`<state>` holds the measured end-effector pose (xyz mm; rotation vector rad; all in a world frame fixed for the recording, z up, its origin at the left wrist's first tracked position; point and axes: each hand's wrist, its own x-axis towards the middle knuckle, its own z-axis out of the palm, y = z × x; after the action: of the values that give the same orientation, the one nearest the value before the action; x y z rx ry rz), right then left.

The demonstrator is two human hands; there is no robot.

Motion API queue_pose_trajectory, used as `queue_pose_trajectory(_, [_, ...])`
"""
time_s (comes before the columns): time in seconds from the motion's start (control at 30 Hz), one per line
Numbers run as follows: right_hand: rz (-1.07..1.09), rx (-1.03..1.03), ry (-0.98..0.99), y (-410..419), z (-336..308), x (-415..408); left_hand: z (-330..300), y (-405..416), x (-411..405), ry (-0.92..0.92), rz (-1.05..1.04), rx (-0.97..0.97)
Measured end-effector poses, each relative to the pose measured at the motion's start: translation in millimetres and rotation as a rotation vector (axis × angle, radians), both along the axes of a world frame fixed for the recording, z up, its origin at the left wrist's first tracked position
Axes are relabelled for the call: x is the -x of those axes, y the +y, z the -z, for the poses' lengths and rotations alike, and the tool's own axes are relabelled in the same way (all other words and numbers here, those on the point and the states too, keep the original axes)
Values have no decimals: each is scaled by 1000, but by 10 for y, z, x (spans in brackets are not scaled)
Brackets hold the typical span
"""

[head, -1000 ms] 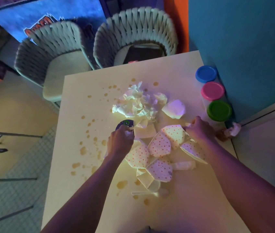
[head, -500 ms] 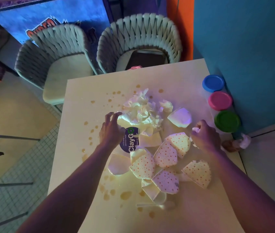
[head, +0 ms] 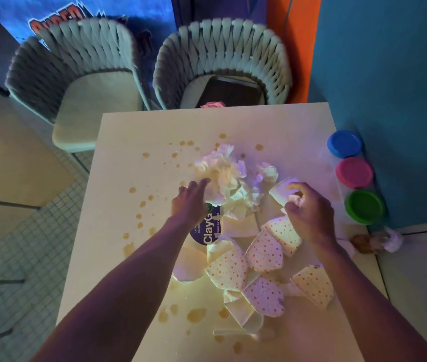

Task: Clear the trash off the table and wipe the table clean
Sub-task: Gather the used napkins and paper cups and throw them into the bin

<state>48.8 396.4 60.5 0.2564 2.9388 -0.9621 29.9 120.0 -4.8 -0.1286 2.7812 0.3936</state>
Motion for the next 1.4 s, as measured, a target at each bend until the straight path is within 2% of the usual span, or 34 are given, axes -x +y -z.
queue_pose_trajectory(0.17, [-56, 53, -47, -402, -11, 23, 59, -230, -115, 52, -117, -149])
queue_pose_trajectory(0.33, [-125, 76, -126, -725, 84, 43, 136, -443, -238, 21, -186, -107])
queue_pose_trajectory(0.63, [-27, 98, -347, -995, 225, -26, 98, -518, -323, 40, -319, -194])
queue_pose_trajectory(1.13, [170, 250, -368, -872, 188, -409, -206, -112, -648, 31, -379, -381])
queue_pose_trajectory(1.33, [49, 181, -293, -759, 196, -148, -347, 63, -771, 39, -371, -398])
queue_pose_trajectory(1.4, [-32, 90, -274, -763, 235, 3, -381, 101, -820, 31, -361, -400])
